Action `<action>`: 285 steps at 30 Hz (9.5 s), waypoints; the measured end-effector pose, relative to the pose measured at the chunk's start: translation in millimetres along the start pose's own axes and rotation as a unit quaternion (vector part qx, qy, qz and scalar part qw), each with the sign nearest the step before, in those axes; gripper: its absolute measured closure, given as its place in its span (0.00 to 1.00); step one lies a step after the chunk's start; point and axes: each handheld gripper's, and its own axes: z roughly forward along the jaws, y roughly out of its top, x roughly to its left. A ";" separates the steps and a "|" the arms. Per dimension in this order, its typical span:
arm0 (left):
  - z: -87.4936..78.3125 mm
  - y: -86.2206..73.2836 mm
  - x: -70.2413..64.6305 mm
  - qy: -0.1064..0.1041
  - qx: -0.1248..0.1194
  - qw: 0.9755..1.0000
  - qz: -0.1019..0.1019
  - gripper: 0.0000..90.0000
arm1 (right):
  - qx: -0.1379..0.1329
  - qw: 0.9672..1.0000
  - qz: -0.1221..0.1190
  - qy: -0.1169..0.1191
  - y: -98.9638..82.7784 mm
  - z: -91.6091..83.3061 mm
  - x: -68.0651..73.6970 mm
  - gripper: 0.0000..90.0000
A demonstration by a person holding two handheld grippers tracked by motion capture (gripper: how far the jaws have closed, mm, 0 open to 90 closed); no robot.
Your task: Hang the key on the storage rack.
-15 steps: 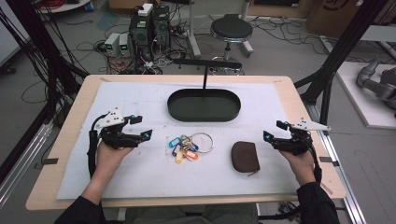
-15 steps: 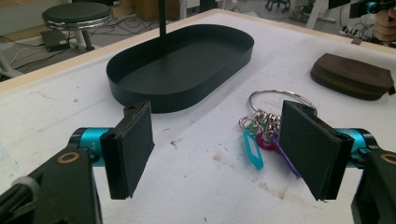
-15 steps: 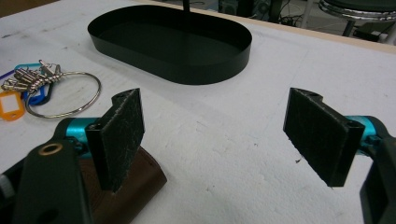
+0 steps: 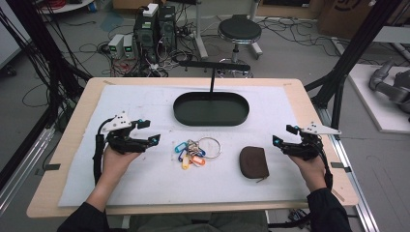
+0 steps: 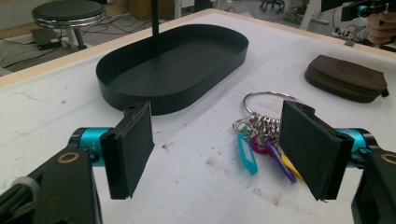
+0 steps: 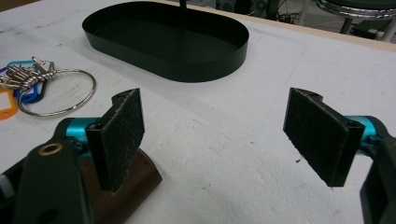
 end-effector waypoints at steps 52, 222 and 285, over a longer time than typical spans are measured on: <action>89.7 41.8 -37.9 -0.086 0.085 0.992 0.015 0.31 | 0.014 1.000 -0.011 -0.007 -1.6 3.7 -0.1 0.24; 65.5 133.2 6.1 0.003 -0.022 0.998 0.059 0.96 | 0.016 1.000 -0.009 -0.012 -4.8 1.8 -4.9 0.24; 111.9 114.3 76.6 0.096 0.001 0.994 -0.048 0.89 | 0.015 1.000 -0.010 -0.011 -4.9 2.2 -4.9 0.24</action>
